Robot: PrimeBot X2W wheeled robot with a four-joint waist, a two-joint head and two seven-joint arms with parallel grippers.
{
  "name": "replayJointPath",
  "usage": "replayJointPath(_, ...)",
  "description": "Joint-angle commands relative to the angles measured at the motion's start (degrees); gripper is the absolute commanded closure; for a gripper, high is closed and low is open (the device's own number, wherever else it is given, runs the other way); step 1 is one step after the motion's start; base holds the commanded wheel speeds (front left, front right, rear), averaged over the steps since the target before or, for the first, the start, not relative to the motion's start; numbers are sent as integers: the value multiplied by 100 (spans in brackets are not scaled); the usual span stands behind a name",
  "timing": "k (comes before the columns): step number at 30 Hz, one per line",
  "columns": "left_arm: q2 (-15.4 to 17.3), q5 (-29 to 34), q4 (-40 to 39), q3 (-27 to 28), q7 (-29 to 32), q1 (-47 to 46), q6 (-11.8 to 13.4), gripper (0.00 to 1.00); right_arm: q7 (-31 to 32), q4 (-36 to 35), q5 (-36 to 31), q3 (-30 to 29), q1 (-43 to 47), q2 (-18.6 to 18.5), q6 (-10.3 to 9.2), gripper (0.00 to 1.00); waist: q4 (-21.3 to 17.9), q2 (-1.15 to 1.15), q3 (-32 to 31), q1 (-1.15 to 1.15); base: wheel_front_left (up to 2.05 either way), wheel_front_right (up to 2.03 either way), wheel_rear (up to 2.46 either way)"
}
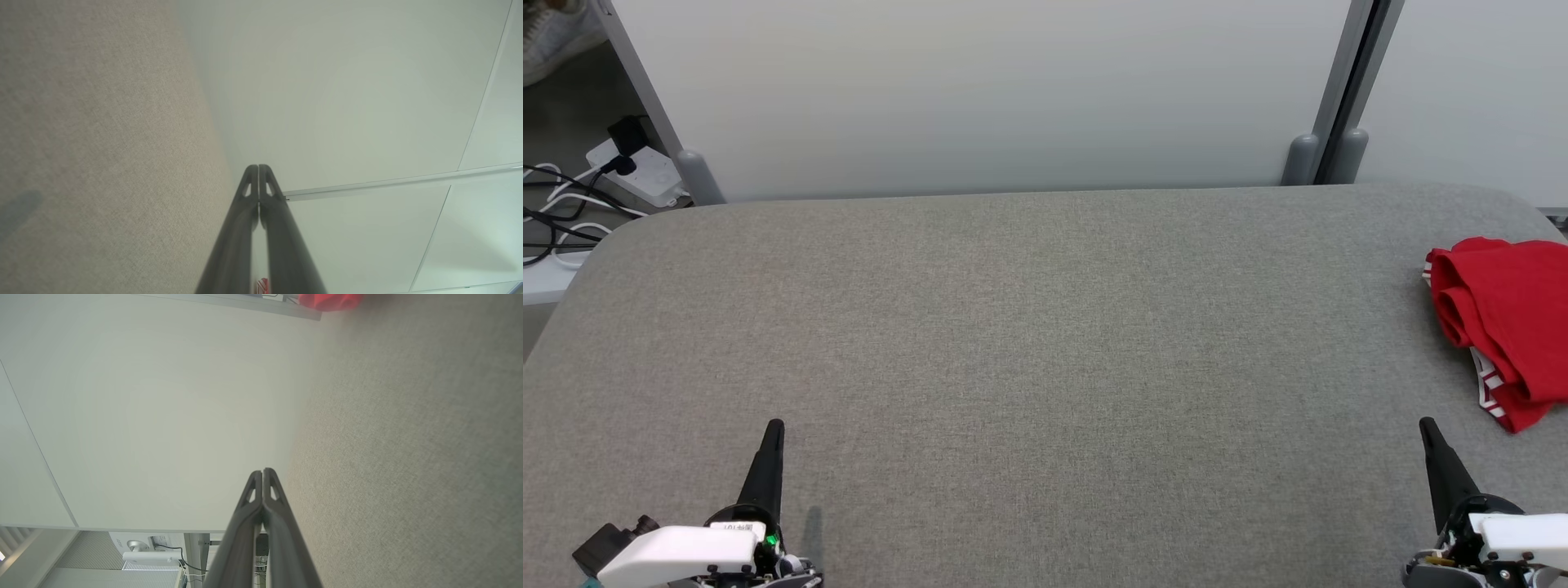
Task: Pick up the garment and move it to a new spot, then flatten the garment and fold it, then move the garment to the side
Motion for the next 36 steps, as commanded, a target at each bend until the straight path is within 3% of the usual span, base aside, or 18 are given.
replayJointPath(1, 50, -157, -119, 204, 42, -333, -72, 100, 76, -126, 162, 101, -288, -98, 1, 100, -4, 0, 7, 0, 0, 0, 0)
replayJointPath(9, 52, -635, -82, 282, 167, -447, -136, 100, 202, -80, 636, 56, -403, -104, 1, 100, -32, 0, 56, 0, 0, 0, 0)
replayJointPath(36, 50, -633, -82, 284, 168, -447, -136, 100, 213, -79, 625, 43, -404, -95, 1, 100, -32, 0, 56, 0, 0, 0, 0)
